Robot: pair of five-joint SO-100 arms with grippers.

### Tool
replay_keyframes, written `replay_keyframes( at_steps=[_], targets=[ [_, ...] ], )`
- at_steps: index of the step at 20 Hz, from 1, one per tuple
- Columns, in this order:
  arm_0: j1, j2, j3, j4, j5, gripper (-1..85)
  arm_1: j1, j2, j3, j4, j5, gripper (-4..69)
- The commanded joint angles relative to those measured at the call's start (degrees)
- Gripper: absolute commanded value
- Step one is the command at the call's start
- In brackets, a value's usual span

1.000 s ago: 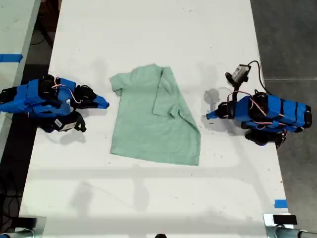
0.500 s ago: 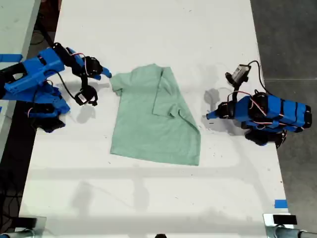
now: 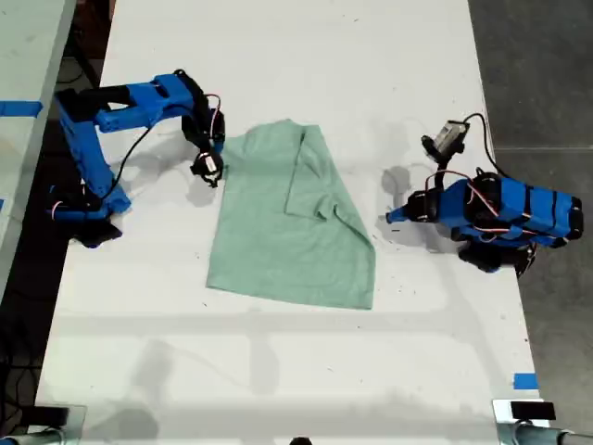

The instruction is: Fold t shirt

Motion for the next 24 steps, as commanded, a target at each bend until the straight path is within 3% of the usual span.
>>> replay_keyframes(
  at_steps=[1, 5, 8, 13, 15, 17, 19, 21, 22, 24],
  targets=[
    [4.48, 0.44, -9.23, 4.92, -2.64, -0.1, -0.26, 0.79, 2.37, 0.0, 0.44, -0.3],
    [14.41, 9.32, -22.5, 9.4, -6.68, -0.1, -0.26, 0.79, 2.37, 0.0, 0.26, -0.3],
    [16.44, 10.63, -25.05, 11.69, -8.44, -0.1, -0.44, 0.79, 2.37, 0.0, 0.35, -0.3],
    [20.92, 8.88, -36.21, 11.95, -6.86, -0.1, -0.26, 0.79, 2.37, -0.09, 0.26, -0.3],
    [24.79, 3.08, -39.2, 8.96, -5.63, 0.4, -0.35, 0.79, 2.37, -0.09, 0.26, -0.3],
    [27.42, 0.53, -39.29, 5.01, -6.33, 11.7, -0.35, 0.79, 2.37, -0.09, 0.35, -0.3],
    [27.07, 2.55, -39.29, 4.75, -7.65, 13.7, -0.35, 0.79, 2.37, -0.09, 0.35, -0.3],
    [26.02, 9.14, -38.67, 5.71, -5.8, 9.4, -0.35, 0.79, 2.37, -0.09, 0.26, -0.3],
    [25.4, 13.27, -38.06, 7.47, -5.54, -0.1, -0.35, 0.79, 2.37, -0.09, 0.26, -0.3],
    [24.26, 23.47, -34.28, 10.46, -5.8, -0.1, -0.35, 0.79, 2.37, -0.09, 0.26, -0.3]
  ],
)
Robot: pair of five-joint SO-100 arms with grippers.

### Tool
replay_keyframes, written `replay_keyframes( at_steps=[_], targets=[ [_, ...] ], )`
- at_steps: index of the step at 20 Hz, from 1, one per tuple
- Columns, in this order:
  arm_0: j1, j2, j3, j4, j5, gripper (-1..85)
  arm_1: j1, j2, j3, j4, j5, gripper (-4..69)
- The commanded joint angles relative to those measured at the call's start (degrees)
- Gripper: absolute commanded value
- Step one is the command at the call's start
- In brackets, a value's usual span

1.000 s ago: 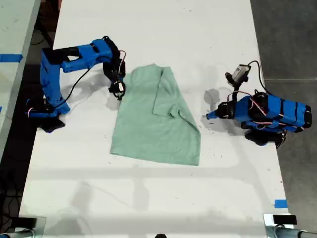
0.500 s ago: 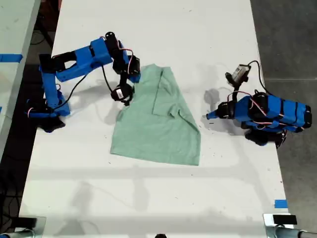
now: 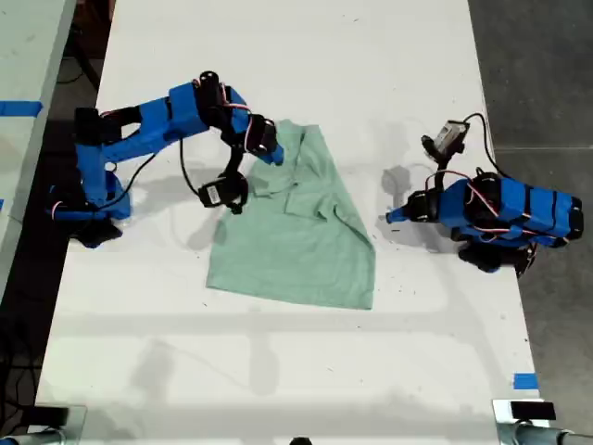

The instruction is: Fold t shirt

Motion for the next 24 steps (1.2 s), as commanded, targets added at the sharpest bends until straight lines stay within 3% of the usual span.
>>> replay_keyframes(
  at_steps=[1, 3, 6, 12, 14, 16, 18, 21, 24],
  targets=[
    [-2.11, 18.28, 4.83, 2.55, 0.44, -0.1, -0.44, 0.79, 2.37, -0.09, 0.26, -0.3],
    [-0.44, 31.73, 17.31, 0.09, -2.29, -0.1, -0.44, 0.79, 2.37, -0.09, 0.26, -0.3],
    [4.92, 52.56, 49.48, -14.41, -8.7, -0.1, -0.44, 0.79, 2.37, -0.09, 0.35, -0.3],
    [8.0, 89.47, 99.76, -36.04, -15.12, -0.2, -0.26, 0.79, 2.37, -0.09, 0.44, -0.3],
    [7.29, 107.93, 113.38, -34.45, -16.35, -0.2, -0.44, 0.79, 2.37, -0.09, 0.7, -0.3],
    [6.42, 125.16, 120.32, -24.26, -21.36, 3.3, -0.35, 0.79, 2.46, -0.09, 0.7, -0.3],
    [7.82, 124.63, 121.03, -24.87, -18.9, 8.7, -0.44, 0.79, 2.46, 0.0, 1.05, -0.3],
    [10.37, 124.63, 123.4, -23.82, -22.85, 0.7, -0.53, 0.79, 2.46, 0.09, 1.05, -0.3],
    [9.93, 124.72, 124.1, -23.12, -25.66, -0.1, -0.62, 0.79, 2.46, 0.09, 1.14, -0.3]
  ],
)
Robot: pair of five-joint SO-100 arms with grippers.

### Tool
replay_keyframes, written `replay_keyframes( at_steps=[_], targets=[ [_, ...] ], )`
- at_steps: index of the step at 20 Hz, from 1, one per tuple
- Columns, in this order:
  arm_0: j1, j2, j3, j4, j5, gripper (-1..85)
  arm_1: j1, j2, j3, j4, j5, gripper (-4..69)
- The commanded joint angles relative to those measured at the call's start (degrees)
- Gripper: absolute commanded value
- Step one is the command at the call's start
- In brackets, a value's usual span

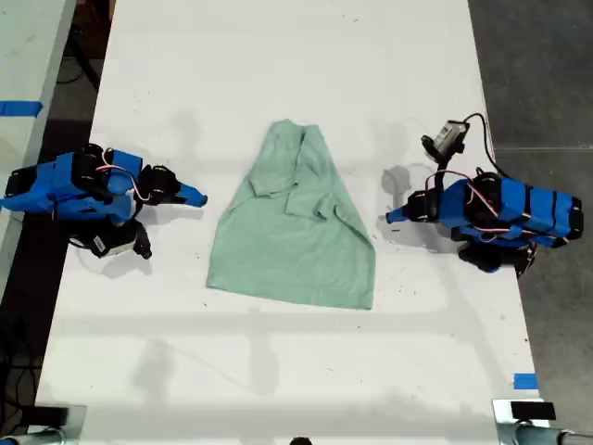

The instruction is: Fold t shirt

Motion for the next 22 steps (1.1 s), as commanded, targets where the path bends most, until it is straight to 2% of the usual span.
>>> replay_keyframes(
  at_steps=[1, 22],
  targets=[
    [-0.09, 0.35, 0.18, 0.35, -1.85, -0.1, -0.62, 0.79, 2.46, 0.09, 1.14, -0.3],
    [-0.09, 0.35, 0.18, 0.26, -1.23, -0.1, -0.62, 0.79, 2.46, 0.18, 1.41, -0.3]
  ],
)
